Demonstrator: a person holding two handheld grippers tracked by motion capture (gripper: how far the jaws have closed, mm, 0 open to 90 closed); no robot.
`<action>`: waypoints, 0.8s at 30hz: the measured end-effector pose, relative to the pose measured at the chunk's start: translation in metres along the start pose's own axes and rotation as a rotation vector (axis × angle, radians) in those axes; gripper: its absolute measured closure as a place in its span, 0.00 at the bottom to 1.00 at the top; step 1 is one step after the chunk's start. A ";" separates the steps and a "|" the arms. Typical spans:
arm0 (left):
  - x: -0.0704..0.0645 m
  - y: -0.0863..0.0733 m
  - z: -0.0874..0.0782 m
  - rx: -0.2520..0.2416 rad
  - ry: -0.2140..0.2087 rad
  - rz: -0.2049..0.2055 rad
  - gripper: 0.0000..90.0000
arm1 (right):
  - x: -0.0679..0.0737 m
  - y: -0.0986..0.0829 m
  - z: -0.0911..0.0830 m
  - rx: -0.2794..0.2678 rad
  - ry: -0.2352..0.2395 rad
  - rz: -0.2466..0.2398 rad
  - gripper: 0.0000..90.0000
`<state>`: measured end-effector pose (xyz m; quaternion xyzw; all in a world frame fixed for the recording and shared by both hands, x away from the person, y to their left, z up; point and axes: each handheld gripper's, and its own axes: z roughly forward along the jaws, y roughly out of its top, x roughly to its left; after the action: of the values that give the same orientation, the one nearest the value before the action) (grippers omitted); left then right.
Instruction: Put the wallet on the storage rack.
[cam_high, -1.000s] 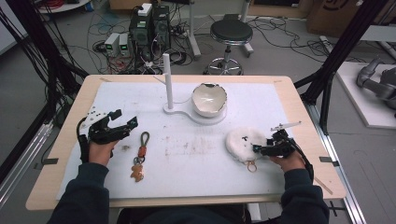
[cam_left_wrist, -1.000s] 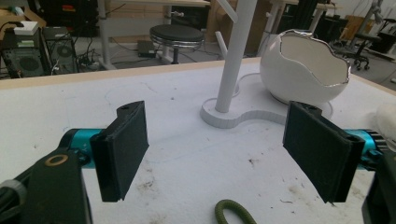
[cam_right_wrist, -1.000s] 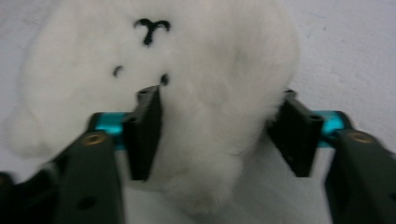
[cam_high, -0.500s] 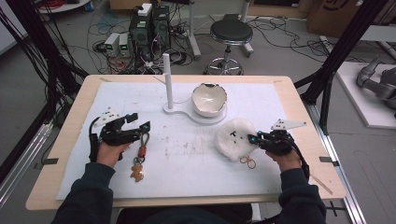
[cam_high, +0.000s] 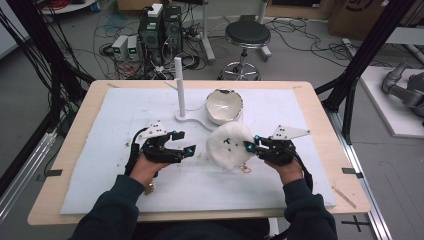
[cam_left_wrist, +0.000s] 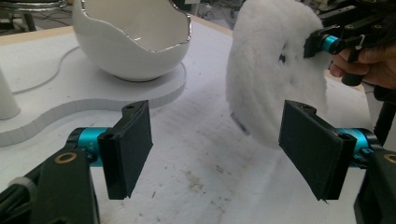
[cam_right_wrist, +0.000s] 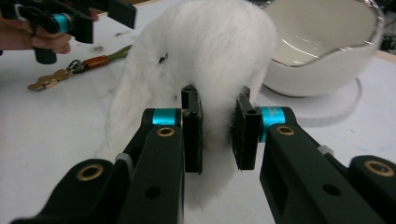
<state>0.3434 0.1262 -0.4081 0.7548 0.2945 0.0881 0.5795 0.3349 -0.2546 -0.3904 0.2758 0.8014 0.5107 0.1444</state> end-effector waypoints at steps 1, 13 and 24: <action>-0.001 0.000 0.001 0.001 -0.007 -0.002 0.28 | 0.003 0.001 0.003 -0.002 0.007 -0.017 0.86; -0.012 -0.005 0.015 0.078 -0.075 0.075 0.77 | 0.023 0.010 0.024 0.029 0.063 -0.084 0.85; -0.015 -0.001 0.002 -0.059 -0.156 0.153 0.88 | 0.005 0.001 0.029 0.044 0.150 0.078 0.56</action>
<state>0.3319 0.1163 -0.4067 0.7620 0.1875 0.0818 0.6144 0.3463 -0.2302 -0.4023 0.2708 0.8096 0.5176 0.0577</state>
